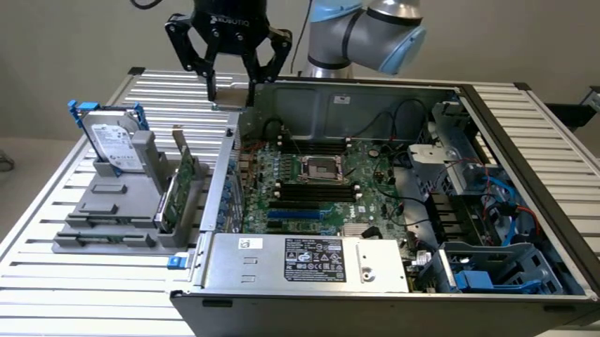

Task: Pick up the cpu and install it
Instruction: 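Pick up the cpu and move it towards the insertion slot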

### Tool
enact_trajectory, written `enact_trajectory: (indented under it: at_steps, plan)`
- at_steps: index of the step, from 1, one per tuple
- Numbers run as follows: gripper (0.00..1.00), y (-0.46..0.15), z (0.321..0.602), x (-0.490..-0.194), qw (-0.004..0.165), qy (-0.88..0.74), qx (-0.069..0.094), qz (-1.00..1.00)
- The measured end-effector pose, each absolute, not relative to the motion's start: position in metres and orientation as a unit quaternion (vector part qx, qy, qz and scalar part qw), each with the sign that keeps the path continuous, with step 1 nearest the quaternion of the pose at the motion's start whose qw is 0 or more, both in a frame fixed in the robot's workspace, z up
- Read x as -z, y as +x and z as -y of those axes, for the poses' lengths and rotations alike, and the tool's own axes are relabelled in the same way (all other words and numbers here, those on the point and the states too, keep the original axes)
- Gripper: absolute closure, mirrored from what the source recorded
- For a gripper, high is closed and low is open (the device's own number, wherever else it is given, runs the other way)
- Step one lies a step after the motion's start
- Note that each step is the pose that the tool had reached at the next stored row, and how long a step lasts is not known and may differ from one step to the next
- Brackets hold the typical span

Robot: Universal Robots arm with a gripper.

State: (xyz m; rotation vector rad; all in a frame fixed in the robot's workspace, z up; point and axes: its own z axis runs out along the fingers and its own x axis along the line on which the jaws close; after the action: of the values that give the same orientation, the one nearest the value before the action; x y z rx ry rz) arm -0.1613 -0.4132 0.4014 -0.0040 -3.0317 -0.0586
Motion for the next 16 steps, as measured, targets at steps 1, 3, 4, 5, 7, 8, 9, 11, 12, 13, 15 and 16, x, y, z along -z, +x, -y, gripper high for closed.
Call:
enact_trajectory:
  at_steps: [1, 3, 4, 5, 7, 8, 9, 11, 12, 13, 15, 16]
  plan:
    - [0.45, -0.157, 0.413, -0.401, 0.055, -0.001, 0.02, 0.998]
    - [0.45, -0.147, 0.412, -0.401, 0.055, -0.001, 0.02, 0.998]
    - [0.45, -0.143, 0.412, -0.401, 0.055, -0.001, 0.021, 0.998]
    - [0.45, -0.138, 0.412, -0.401, 0.055, -0.001, 0.021, 0.998]
    - [0.45, -0.129, 0.411, -0.4, 0.055, -0.001, 0.021, 0.998]
    - [0.45, -0.125, 0.411, -0.4, 0.055, -0.001, 0.021, 0.998]
    - [0.45, -0.12, 0.41, -0.399, 0.055, -0.001, 0.021, 0.998]
    - [0.45, -0.111, 0.409, -0.397, 0.055, -0.001, 0.021, 0.998]
    - [0.45, -0.107, 0.408, -0.396, 0.055, -0.001, 0.021, 0.998]
    - [0.45, -0.102, 0.408, -0.395, 0.055, -0.001, 0.021, 0.998]
    - [0.45, -0.093, 0.406, -0.393, 0.055, -0.001, 0.021, 0.998]
    - [0.45, -0.089, 0.405, -0.392, 0.055, -0.001, 0.021, 0.998]
